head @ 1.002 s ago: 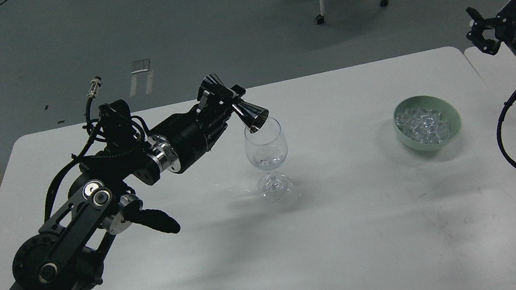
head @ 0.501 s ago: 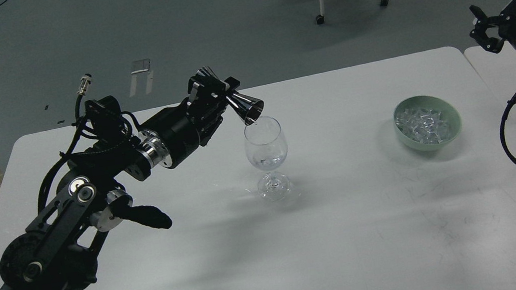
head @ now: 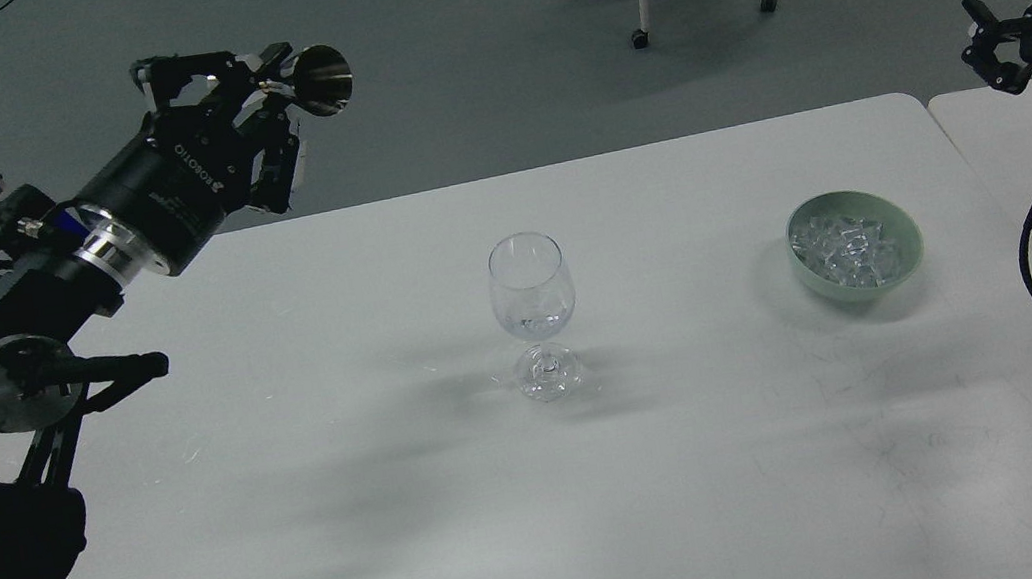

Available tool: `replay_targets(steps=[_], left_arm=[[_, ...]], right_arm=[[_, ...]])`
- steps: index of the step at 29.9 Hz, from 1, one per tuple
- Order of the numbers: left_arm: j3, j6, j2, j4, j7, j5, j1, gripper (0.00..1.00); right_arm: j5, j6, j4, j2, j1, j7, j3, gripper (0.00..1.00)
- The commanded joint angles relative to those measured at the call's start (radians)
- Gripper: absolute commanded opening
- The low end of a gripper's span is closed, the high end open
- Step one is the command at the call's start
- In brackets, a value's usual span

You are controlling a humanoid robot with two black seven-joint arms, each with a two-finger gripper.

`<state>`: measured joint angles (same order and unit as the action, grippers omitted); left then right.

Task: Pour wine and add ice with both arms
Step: 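Move the jigger back and lower it to the table with the left gripper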

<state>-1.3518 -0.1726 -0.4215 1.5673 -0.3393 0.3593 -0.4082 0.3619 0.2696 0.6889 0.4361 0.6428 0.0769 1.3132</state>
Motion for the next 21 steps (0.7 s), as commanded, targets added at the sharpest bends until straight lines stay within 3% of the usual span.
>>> replay_targets(steps=[1,10,13,17,21], left_arm=[[-0.087,0.056,0.001,-0.001,-0.001,-0.167,0.049,0.0],[-0.233,0.064,0.018,-0.162,0.011,-0.293,0.157,0.0],[-0.239,0.064,0.05,-0.165,0.037,-0.321,0.201,0.0],[-0.244,0.061,0.101,-0.202,0.104,-0.322,0.278,0.0],[-0.279,0.053,0.145,-0.273,0.121,-0.326,0.286,0.0]], right_arm=[[-0.003,-0.01,0.0,0.015,-0.002,0.001,0.015,1.0],[0.0,-0.012,-0.006,0.036,-0.015,-0.002,0.023,1.0],[0.002,-0.01,-0.006,0.036,-0.029,-0.002,0.021,1.0],[0.002,-0.01,-0.002,0.036,-0.046,-0.003,0.021,1.0],[0.002,-0.01,0.0,0.038,-0.048,-0.002,0.023,1.0]])
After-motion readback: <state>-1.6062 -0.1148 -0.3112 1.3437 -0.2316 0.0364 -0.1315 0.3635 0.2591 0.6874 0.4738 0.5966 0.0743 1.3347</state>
